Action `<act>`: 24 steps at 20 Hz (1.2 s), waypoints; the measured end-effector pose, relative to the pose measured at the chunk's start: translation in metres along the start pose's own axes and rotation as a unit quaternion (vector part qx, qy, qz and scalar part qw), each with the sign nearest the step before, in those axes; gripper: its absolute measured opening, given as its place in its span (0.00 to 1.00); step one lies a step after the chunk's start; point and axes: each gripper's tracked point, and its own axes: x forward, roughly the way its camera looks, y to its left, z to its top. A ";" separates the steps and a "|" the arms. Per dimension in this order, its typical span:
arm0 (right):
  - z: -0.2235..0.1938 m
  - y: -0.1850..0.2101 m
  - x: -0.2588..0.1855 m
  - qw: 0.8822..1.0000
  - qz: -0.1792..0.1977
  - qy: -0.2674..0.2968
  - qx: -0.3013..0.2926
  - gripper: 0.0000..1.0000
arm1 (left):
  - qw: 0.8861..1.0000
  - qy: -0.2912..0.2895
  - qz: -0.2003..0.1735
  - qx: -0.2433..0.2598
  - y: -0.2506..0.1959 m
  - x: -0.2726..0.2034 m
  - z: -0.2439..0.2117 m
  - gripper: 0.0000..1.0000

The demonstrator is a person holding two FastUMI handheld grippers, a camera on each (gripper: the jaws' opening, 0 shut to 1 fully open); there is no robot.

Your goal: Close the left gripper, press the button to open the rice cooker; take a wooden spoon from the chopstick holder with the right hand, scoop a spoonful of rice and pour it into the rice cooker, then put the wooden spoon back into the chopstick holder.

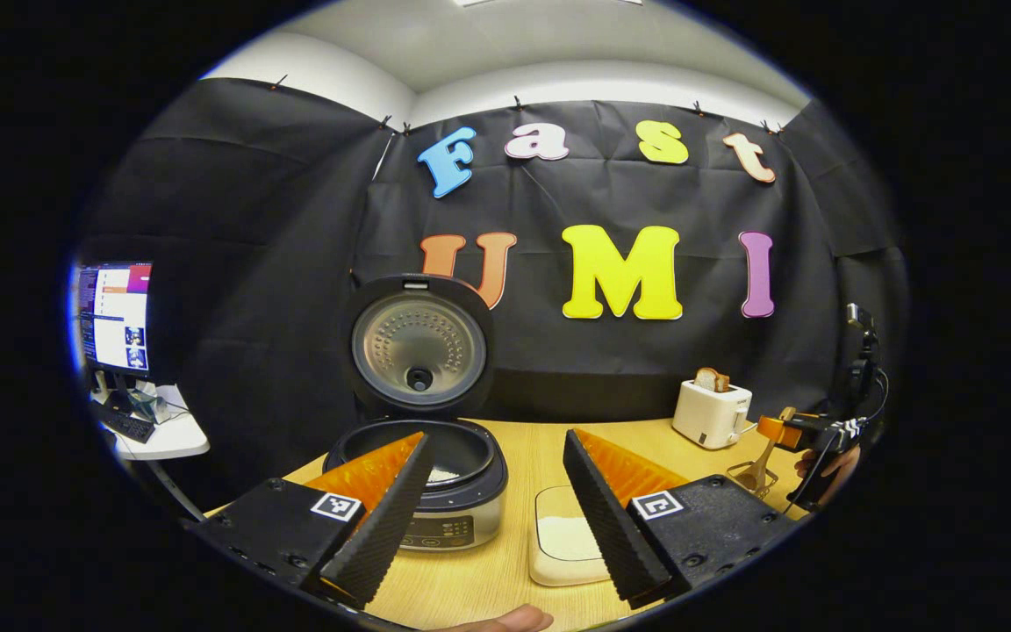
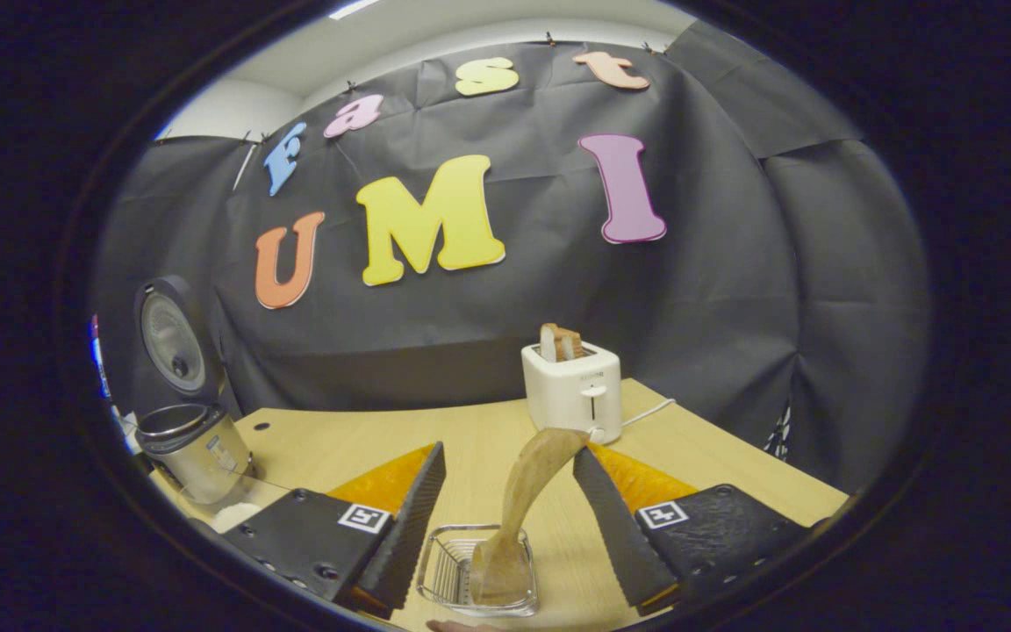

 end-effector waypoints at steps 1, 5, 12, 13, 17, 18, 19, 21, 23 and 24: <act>0.000 -0.004 0.000 1.000 -0.005 -0.001 -0.001 0.89 | 1.000 0.003 0.003 -0.005 0.004 0.002 0.000 0.96; 0.010 -0.026 -0.005 0.998 -0.052 -0.011 -0.030 0.97 | 1.000 0.008 0.016 0.018 0.020 0.012 0.005 0.96; 0.005 -0.013 -0.035 0.999 -0.020 -0.025 -0.006 0.96 | 0.999 -0.002 0.039 0.032 0.039 0.039 0.038 0.96; 0.005 -0.013 -0.039 0.999 -0.017 -0.027 -0.010 0.96 | 0.998 -0.011 0.046 0.040 0.042 0.043 0.048 0.96; 0.010 -0.011 -0.053 0.999 -0.004 -0.037 -0.012 0.96 | 0.997 -0.030 0.053 0.049 0.044 0.062 0.083 0.96; 0.010 -0.011 -0.056 0.999 0.001 -0.039 -0.011 0.95 | 0.997 -0.036 0.055 0.049 0.045 0.067 0.092 0.96; 0.010 -0.011 -0.058 0.999 0.005 -0.040 -0.012 0.95 | 0.996 -0.037 0.058 0.049 0.045 0.072 0.099 0.96; 0.012 -0.010 -0.063 0.999 0.012 -0.047 -0.022 0.91 | 0.997 -0.028 0.048 0.045 0.035 0.083 0.106 0.96; 0.014 -0.011 -0.066 0.998 0.013 -0.057 -0.034 0.95 | 0.997 -0.030 0.048 0.045 0.031 0.096 0.115 0.96; 0.015 -0.009 -0.068 0.997 0.016 -0.061 -0.038 0.96 | 0.996 -0.037 0.057 0.056 0.034 0.101 0.122 0.96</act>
